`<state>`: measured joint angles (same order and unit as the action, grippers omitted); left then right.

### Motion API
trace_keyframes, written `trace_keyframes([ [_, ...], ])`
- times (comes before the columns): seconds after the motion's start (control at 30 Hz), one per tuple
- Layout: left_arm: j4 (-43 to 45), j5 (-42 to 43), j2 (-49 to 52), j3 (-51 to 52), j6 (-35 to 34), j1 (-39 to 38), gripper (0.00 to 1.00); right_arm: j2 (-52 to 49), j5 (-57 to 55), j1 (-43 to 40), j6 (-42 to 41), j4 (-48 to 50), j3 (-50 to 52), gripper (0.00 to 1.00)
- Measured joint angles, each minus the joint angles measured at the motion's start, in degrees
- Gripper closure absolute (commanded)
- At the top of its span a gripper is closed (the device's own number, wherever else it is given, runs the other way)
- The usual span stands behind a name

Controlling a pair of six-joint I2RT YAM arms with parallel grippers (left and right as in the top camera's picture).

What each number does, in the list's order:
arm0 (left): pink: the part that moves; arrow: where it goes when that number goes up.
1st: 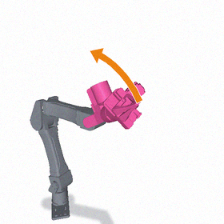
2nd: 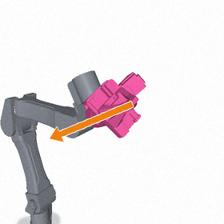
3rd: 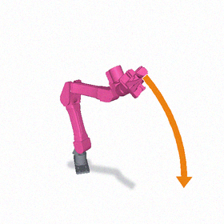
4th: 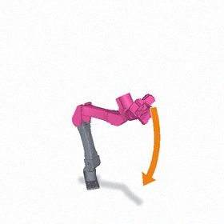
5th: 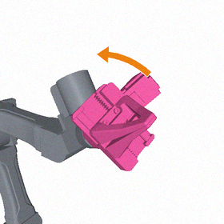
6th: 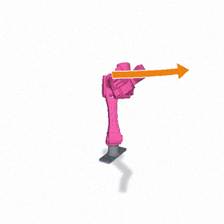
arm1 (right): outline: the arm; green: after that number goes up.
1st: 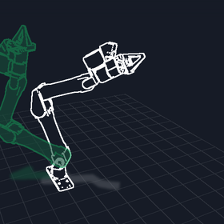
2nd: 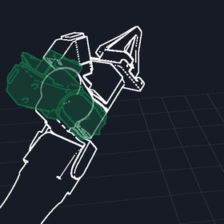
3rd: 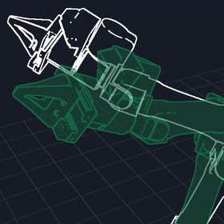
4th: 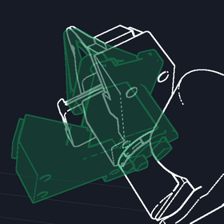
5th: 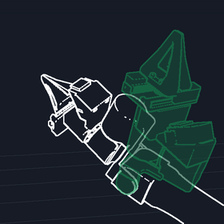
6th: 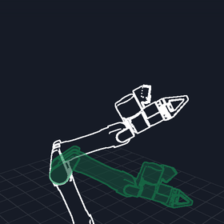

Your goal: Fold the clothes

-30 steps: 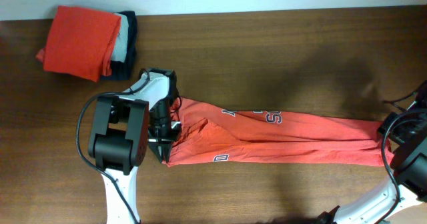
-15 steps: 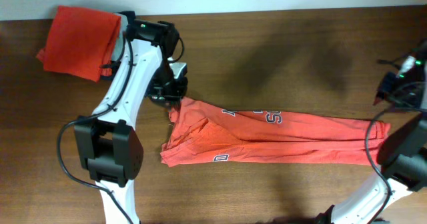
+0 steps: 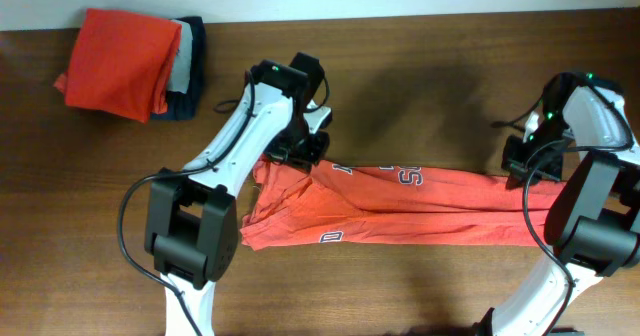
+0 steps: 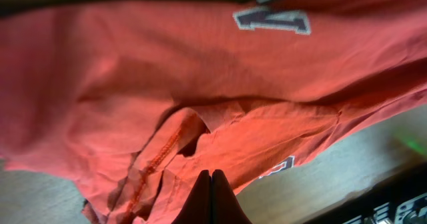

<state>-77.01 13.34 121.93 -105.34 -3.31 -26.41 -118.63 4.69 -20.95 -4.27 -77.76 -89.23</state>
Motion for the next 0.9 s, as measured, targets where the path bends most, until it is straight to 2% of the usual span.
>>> trace_keyframes([
  [0.17,0.1,0.0,0.0,2.3,0.0,-0.2,0.99,0.0,1.7,2.3,0.0,-1.3,1.7,0.96],
  [0.47,2.1,0.0,0.0,4.8,-1.2,-1.4,0.99,0.0,3.0,18.2,0.5,-0.7,1.7,0.96],
  [0.7,7.8,0.0,0.0,12.3,-3.4,-1.9,1.0,0.0,3.2,25.6,0.5,3.3,2.1,0.96],
  [0.9,15.3,-4.4,0.0,15.8,-6.7,-1.9,1.0,0.0,2.0,27.0,0.7,4.9,2.1,0.96],
])
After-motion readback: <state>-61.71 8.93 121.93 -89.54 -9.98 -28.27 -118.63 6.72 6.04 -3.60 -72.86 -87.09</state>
